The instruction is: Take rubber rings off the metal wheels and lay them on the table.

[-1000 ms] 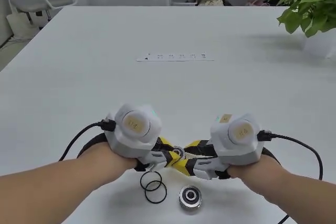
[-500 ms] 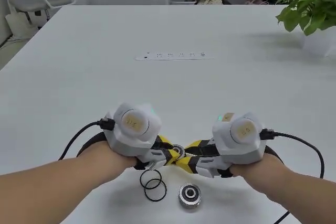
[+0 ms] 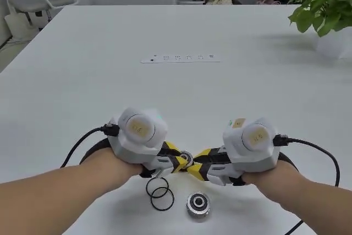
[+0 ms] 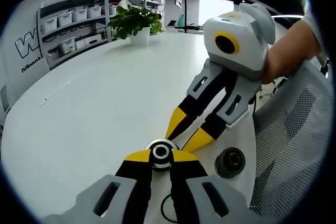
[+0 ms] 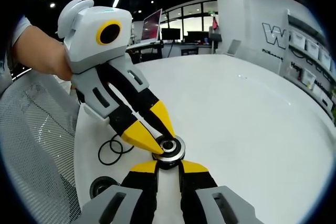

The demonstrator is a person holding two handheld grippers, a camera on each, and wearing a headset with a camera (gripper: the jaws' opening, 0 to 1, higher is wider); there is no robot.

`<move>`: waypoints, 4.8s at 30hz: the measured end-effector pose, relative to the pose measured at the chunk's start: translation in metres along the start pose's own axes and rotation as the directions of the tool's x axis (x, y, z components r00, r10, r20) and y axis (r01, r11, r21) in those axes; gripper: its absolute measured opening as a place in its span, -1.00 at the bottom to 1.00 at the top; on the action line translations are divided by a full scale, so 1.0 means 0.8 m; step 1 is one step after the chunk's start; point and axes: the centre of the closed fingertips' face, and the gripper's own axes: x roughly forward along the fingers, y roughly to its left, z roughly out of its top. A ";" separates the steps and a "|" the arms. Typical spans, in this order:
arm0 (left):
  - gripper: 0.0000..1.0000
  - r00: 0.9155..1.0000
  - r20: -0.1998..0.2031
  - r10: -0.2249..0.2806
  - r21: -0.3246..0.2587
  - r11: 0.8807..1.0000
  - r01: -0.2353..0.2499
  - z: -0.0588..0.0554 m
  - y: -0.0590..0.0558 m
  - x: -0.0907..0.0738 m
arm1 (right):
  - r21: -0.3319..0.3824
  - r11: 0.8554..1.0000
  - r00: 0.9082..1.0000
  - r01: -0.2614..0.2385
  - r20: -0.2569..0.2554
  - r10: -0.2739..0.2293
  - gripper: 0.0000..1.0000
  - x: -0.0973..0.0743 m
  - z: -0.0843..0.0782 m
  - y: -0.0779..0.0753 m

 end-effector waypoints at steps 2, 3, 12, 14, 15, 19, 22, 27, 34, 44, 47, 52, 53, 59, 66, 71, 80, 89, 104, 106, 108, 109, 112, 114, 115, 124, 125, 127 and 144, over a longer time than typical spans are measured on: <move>-0.84 1.000 0.000 0.000 0.000 1.000 0.000 0.000 0.000 0.000 | -0.001 1.000 1.000 0.001 -0.002 -0.001 -0.79 -0.001 -0.001 0.000; -0.84 1.000 0.000 -0.001 0.000 1.000 0.001 0.000 0.000 0.000 | -0.008 1.000 1.000 0.005 -0.008 -0.006 -0.86 -0.001 -0.002 -0.001; -0.84 1.000 0.005 0.002 0.000 1.000 -0.002 0.000 0.000 0.001 | 0.041 0.999 1.000 0.013 -0.007 -0.013 -1.00 -0.003 -0.006 -0.002; -0.84 1.000 0.008 0.005 0.002 1.000 -0.005 0.000 0.000 0.000 | 0.064 0.998 1.000 0.015 -0.006 -0.014 -1.00 -0.004 -0.006 -0.003; -0.84 1.000 0.009 0.006 0.001 1.000 -0.006 0.001 0.000 0.000 | 0.065 0.998 1.000 0.014 -0.006 -0.014 -1.00 -0.004 -0.005 -0.003; -0.84 1.000 0.006 0.006 0.002 1.000 -0.006 0.000 0.000 0.000 | 0.088 0.996 1.000 0.013 -0.005 -0.013 -1.00 -0.004 -0.006 -0.004; -0.84 1.000 0.007 0.008 0.001 1.000 -0.008 0.000 -0.001 0.000 | 0.111 0.994 1.000 0.012 0.001 -0.012 -1.00 -0.005 -0.006 -0.006; -0.84 1.000 0.007 0.010 0.001 1.000 -0.010 0.000 0.000 0.000 | 0.142 0.990 1.000 0.010 0.010 -0.012 -1.00 -0.006 -0.006 -0.006; -0.84 1.000 0.008 0.014 -0.002 1.000 -0.014 0.000 -0.001 0.000 | 0.215 0.976 0.999 0.021 0.039 -0.030 -1.00 -0.008 -0.003 -0.015; -0.84 1.000 0.010 0.018 -0.003 1.000 -0.018 0.001 -0.002 0.001 | 0.309 0.951 0.996 0.019 0.075 -0.044 -1.00 -0.009 0.003 -0.021; -0.84 1.000 0.009 0.019 -0.002 1.000 -0.019 0.002 -0.002 0.002 | 0.336 0.942 0.995 0.007 0.095 -0.041 -1.00 -0.010 0.006 -0.022; -0.84 1.000 0.008 0.022 -0.002 1.000 -0.022 0.002 -0.002 0.002 | 0.338 0.941 0.994 -0.007 0.108 -0.032 -1.00 -0.010 0.011 -0.019; -0.84 1.000 0.009 0.022 -0.002 1.000 -0.022 0.002 -0.002 0.002 | 0.338 0.941 0.994 -0.006 0.107 -0.032 -1.00 -0.010 0.011 -0.019; -0.84 1.000 0.006 0.025 -0.001 1.000 -0.025 0.002 -0.002 0.002 | 0.347 0.938 0.993 -0.010 0.111 -0.030 -1.00 -0.011 0.012 -0.018; -0.84 1.000 0.006 0.027 0.000 1.000 -0.027 0.002 -0.001 0.002 | 0.352 0.936 0.992 -0.020 0.120 -0.024 -1.00 -0.011 0.015 -0.016; -0.84 1.000 0.006 0.027 0.000 1.000 -0.027 0.002 -0.001 0.003 | 0.342 0.939 0.992 -0.025 0.123 -0.018 -1.00 -0.010 0.017 -0.014; -0.85 1.000 0.005 0.024 0.005 1.000 -0.024 0.002 -0.002 0.003 | 0.341 0.939 0.990 -0.054 0.143 0.005 -1.00 -0.008 0.023 -0.006; -0.84 1.000 0.006 0.024 0.003 1.000 -0.024 0.002 -0.002 0.003 | 0.373 0.925 0.986 -0.073 0.164 0.012 -1.00 -0.009 0.024 -0.006; -0.84 1.000 0.010 0.027 0.000 1.000 -0.027 0.002 -0.004 0.002 | 0.377 0.921 0.983 -0.097 0.183 0.029 -1.00 -0.009 0.028 -0.001; -0.84 1.000 0.011 0.028 -0.002 1.000 -0.028 0.002 -0.004 0.002 | 0.381 0.919 0.982 -0.102 0.187 0.032 -1.00 -0.010 0.028 -0.001; -0.84 1.000 0.013 0.028 -0.003 1.000 -0.028 0.002 -0.004 0.002 | 0.385 0.916 0.981 -0.108 0.191 0.035 -1.00 -0.011 0.028 -0.001; -0.84 1.000 0.014 0.028 -0.003 1.000 -0.028 0.002 -0.004 0.002 | 0.386 0.916 0.980 -0.111 0.194 0.037 -1.00 -0.012 0.028 -0.001; -0.84 0.999 0.015 0.028 -0.003 1.000 -0.028 0.003 -0.004 0.002 | 0.396 0.909 0.978 -0.125 0.206 0.045 -1.00 -0.013 0.029 0.000; -0.84 0.999 0.016 0.028 -0.003 1.000 -0.028 0.003 -0.004 0.002 | 0.406 0.902 0.974 -0.146 0.219 0.059 -1.00 -0.014 0.031 0.003; -0.84 0.999 0.016 0.027 -0.004 1.000 -0.027 0.003 -0.004 0.002 | 0.414 0.891 0.963 -0.186 0.255 0.083 -1.00 -0.017 0.039 0.009; -0.84 0.999 0.017 0.030 -0.011 0.999 -0.030 0.003 -0.004 0.003 | 0.400 0.908 0.976 -0.123 0.214 0.038 -1.00 -0.015 0.029 -0.003; -0.84 0.999 0.017 0.031 -0.013 0.999 -0.031 0.003 -0.004 0.003 | 0.399 0.909 0.977 -0.120 0.210 0.037 -1.00 -0.015 0.028 -0.004; -0.84 0.999 0.020 0.033 -0.013 0.999 -0.032 0.003 -0.004 0.003 | 0.401 0.909 0.979 -0.114 0.202 0.034 -1.00 -0.014 0.025 -0.005; -0.75 0.999 0.032 0.016 -0.030 0.999 -0.015 0.004 -0.008 0.001 | 0.412 0.903 0.978 -0.119 0.208 0.034 -1.00 -0.017 0.024 -0.006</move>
